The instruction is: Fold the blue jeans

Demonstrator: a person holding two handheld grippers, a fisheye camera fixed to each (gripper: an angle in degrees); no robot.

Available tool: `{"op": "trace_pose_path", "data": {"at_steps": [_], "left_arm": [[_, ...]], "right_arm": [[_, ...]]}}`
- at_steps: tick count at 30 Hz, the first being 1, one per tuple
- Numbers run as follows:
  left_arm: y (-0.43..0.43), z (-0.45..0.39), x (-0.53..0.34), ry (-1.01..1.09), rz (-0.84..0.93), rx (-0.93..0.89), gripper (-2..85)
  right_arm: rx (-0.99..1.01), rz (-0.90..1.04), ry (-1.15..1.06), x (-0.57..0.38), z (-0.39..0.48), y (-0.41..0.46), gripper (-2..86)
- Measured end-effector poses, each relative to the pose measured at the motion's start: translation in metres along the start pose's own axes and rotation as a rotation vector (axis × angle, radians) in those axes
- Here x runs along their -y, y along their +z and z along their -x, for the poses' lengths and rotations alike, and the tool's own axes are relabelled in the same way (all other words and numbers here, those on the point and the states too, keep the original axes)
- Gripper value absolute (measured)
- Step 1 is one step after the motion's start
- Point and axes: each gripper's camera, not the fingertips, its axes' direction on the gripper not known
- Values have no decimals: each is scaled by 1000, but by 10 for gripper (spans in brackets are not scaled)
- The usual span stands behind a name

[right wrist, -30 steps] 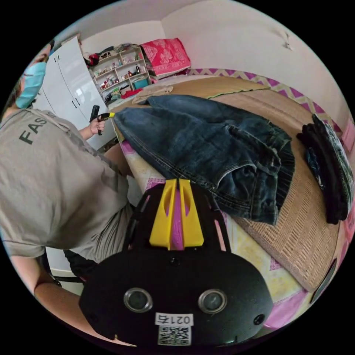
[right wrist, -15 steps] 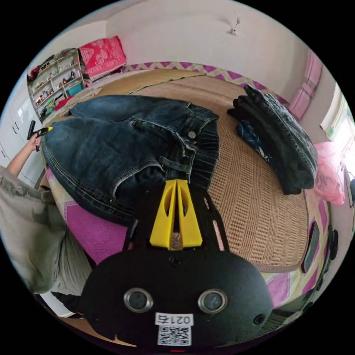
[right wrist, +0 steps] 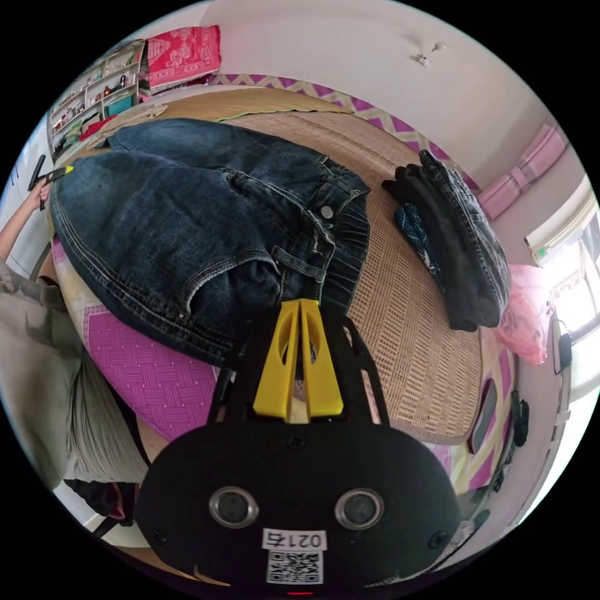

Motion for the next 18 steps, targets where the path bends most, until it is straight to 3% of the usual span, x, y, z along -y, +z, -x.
{"op": "trace_pose_path", "data": {"at_steps": [11,18], "left_arm": [[39,-12,4,-8,132,-156,-10],[23,10,-41,-70,35,-231,-8]], "right_arm": [[-142,120,0,-61,19,-11,-8],[-90,128,69,-103,14,-7,-4]]}}
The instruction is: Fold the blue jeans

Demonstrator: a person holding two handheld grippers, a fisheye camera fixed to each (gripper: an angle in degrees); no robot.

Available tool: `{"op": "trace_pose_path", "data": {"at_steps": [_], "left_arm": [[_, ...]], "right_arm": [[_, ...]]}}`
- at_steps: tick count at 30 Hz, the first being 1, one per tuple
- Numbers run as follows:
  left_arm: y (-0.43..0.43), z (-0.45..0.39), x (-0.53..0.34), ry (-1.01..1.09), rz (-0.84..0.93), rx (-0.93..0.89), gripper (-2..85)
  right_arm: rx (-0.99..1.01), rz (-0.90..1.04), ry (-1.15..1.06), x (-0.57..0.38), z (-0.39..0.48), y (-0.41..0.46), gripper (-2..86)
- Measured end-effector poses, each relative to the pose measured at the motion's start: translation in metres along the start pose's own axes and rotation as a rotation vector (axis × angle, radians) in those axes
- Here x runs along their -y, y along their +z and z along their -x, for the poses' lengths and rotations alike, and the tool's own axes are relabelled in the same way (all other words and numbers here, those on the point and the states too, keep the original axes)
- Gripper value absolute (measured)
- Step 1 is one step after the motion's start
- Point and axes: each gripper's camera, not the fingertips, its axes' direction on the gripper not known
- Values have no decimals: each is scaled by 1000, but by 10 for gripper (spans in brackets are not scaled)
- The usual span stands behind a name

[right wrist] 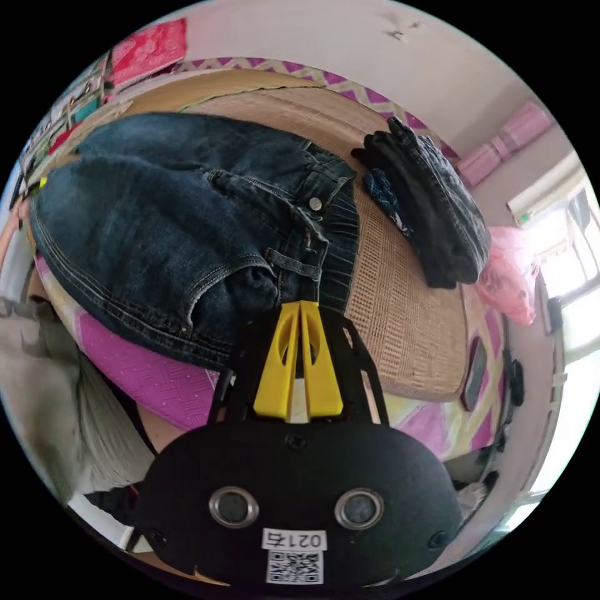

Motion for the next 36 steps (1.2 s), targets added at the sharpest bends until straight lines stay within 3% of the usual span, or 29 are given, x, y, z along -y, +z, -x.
{"op": "trace_pose_path", "data": {"at_steps": [3,5,9,17,21,25,36], "left_arm": [[-42,3,-45,25,-184,-180,-1],[-56,2,-74,1,-205,-190,23],[-59,-5,-141,-118,-203,-128,95],[-25,6,-210,-383,-274,-208,100],[-16,10,-215,-390,-260,-173,97],[-9,12,-218,-409,-242,-147,100],[26,39,-220,-545,-228,-180,91]], "right_arm": [[206,-94,200,-49,-31,-9,5],[420,-266,397,-115,-56,-19,34],[544,-387,581,-203,-54,-14,88],[694,-396,987,-323,-40,61,114],[730,-406,1034,-343,-40,94,105],[912,-446,1045,-355,-32,131,90],[934,-506,1065,-383,-8,169,64]]}}
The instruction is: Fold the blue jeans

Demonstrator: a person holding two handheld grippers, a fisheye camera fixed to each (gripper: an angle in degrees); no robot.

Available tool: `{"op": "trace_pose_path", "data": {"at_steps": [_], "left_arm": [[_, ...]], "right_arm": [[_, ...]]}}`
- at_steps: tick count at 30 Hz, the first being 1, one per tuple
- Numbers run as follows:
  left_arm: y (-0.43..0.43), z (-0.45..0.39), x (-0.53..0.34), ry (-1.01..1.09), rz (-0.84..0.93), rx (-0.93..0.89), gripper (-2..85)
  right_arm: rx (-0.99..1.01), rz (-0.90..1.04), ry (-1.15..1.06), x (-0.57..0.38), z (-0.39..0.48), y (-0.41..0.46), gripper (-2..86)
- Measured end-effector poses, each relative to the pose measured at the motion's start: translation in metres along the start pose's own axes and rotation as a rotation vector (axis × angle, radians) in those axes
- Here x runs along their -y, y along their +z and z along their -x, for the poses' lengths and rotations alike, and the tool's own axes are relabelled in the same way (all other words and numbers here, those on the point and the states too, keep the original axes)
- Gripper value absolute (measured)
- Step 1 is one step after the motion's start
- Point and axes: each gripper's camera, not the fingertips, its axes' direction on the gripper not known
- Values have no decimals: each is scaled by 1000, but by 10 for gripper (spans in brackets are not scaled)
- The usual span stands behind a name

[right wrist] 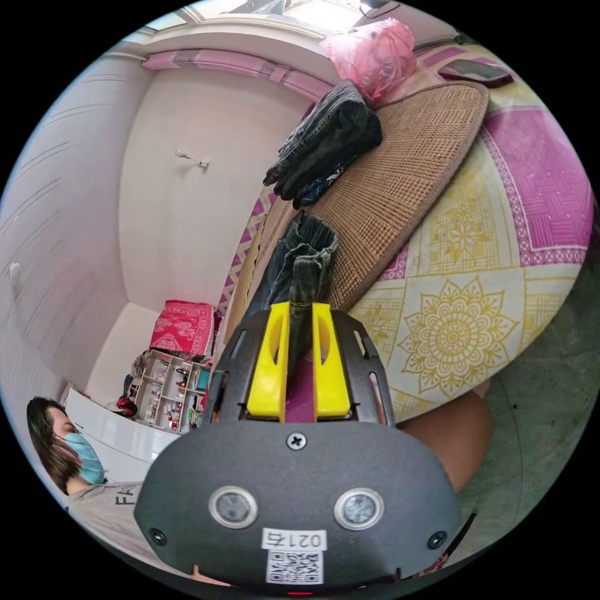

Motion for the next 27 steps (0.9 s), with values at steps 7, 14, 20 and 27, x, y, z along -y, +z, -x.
{"op": "trace_pose_path", "data": {"at_steps": [7,14,20,27], "left_arm": [[38,-6,19,-31,31,84,88],[70,-2,35,-85,23,115,24],[77,-6,45,-48,39,86,-8],[107,-88,98,138,156,191,-10]], "right_arm": [[-15,27,-2,-10,-23,20,66],[-10,43,2,-16,-38,47,56],[-23,91,-6,-14,-45,62,31],[90,129,15,8,-37,84,14]]}}
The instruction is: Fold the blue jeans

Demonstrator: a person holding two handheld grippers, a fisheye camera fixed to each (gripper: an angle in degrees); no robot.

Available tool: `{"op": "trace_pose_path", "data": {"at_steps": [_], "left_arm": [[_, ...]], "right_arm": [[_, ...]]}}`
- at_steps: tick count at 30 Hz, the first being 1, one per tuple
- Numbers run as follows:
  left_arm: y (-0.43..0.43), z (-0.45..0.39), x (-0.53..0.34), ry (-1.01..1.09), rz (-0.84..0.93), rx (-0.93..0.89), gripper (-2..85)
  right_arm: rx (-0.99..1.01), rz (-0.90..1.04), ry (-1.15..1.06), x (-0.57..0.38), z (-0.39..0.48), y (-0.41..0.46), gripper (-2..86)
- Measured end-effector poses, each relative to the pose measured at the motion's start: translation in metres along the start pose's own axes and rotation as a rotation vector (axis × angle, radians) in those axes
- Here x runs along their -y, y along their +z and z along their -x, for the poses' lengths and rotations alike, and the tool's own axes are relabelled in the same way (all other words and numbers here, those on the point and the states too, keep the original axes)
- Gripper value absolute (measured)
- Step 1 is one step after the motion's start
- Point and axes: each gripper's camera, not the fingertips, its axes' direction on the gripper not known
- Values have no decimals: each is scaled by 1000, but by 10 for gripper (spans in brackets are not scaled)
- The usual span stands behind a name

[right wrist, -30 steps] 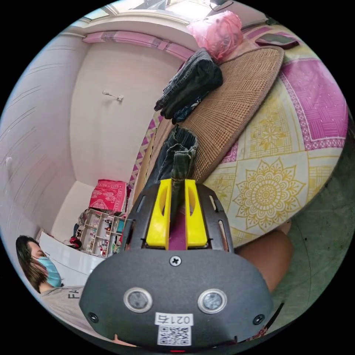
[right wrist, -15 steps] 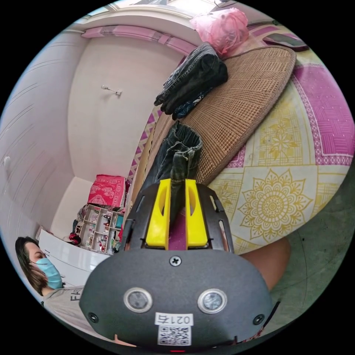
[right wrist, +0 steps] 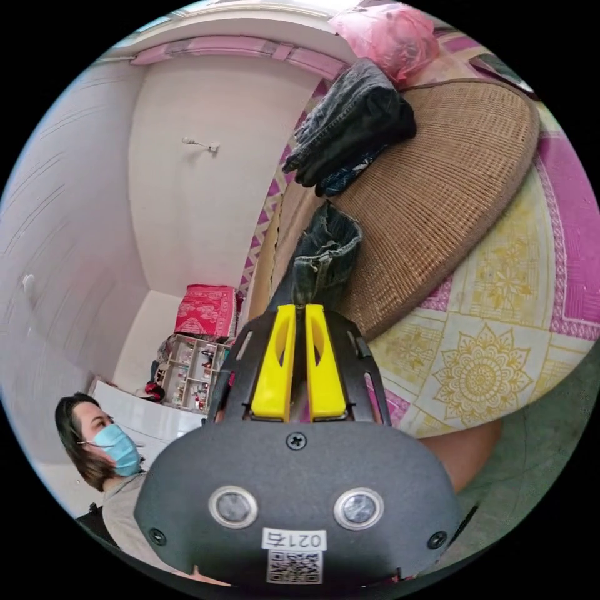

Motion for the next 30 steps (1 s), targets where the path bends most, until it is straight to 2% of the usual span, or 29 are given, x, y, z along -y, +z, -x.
{"op": "trace_pose_path", "data": {"at_steps": [4,8,12,16,19,20,23,25,27,30], "left_arm": [[11,-60,81,96,90,76,-10],[38,-111,174,165,139,141,-10],[117,-144,302,216,222,235,-10],[230,-108,418,128,301,245,-9],[286,-50,446,-4,317,190,-6],[289,-42,447,-18,306,185,-6],[275,-30,445,50,245,110,-5],[231,-26,438,113,112,44,-7],[206,-20,432,140,53,-14,-7],[208,-32,423,251,157,-18,-1]], "right_arm": [[125,25,-14,46,32,26,10],[83,69,-101,128,86,78,7],[7,108,-115,209,104,151,6],[-102,144,-47,282,75,260,6],[-154,171,10,299,39,321,4],[-116,133,3,298,34,325,2],[-98,116,-19,290,35,320,-4],[-93,115,-36,282,38,310,-5],[-100,118,-78,274,47,301,-6],[-73,133,-132,256,67,296,-6]]}}
